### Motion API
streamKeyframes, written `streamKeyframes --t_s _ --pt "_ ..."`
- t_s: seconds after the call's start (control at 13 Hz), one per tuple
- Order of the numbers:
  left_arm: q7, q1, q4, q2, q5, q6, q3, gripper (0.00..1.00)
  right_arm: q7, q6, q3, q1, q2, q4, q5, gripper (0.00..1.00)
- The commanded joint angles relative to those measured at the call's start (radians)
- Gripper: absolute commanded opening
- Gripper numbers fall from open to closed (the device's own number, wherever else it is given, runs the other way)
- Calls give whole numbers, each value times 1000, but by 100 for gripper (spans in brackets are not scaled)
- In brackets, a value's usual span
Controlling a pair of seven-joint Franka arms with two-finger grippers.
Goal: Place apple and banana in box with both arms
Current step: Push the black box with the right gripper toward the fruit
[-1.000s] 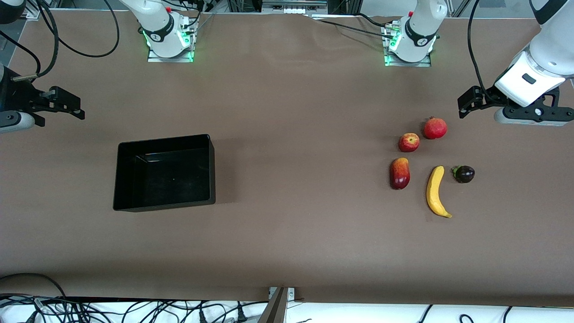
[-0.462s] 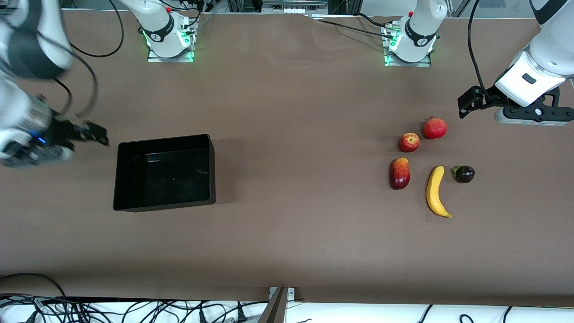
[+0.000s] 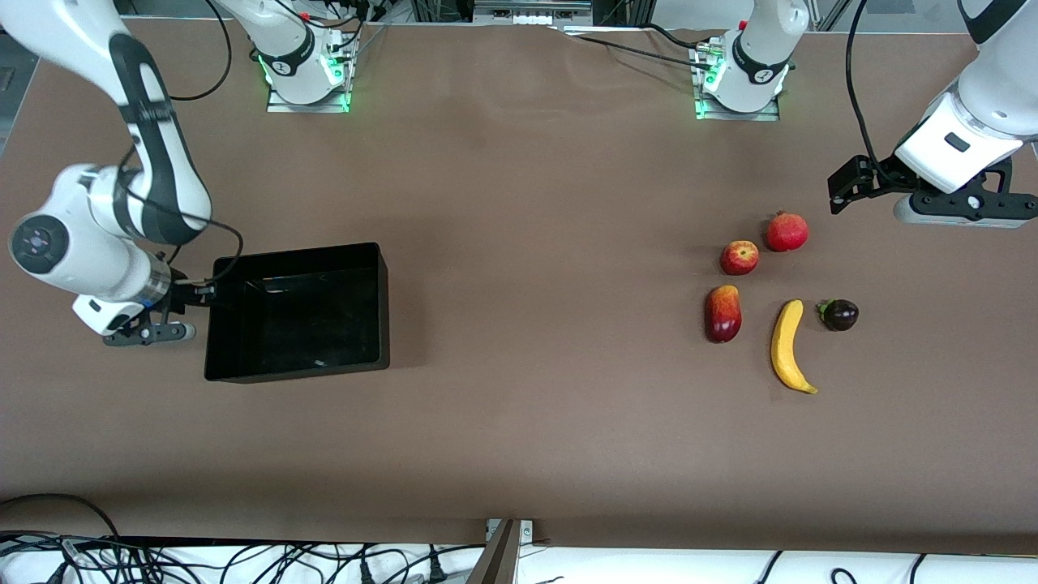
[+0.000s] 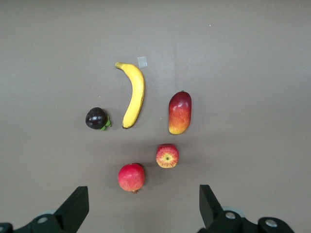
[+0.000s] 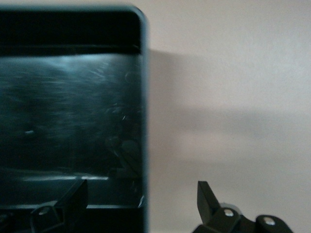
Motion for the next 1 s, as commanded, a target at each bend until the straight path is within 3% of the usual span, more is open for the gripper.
streamKeyframes --t_s 0.0,0.08,0.15,0.23,0.62,0.77,0.92 --pt "19 -1 23 7 -5 -22 0 100 -17 62 7 -31 23 -52 0 78" --pt "19 -1 23 7 -5 -21 0 100 -17 57 7 -31 29 -52 6 53" --pt "19 -1 23 7 -5 -20 0 100 -22 51 7 -31 27 -50 6 21" --pt "19 -1 23 7 -5 -20 0 100 -19 35 7 -31 24 -47 6 0" --pt "19 -1 23 7 -5 -20 0 100 -81 -64 45 -26 -9 -6 3 0" --pt "19 -1 23 9 -5 -17 0 100 -83 -143 105 -14 -17 87 6 0" --pt "19 -1 23 7 -5 -17 2 100 -48 -214 117 68 -14 172 21 0"
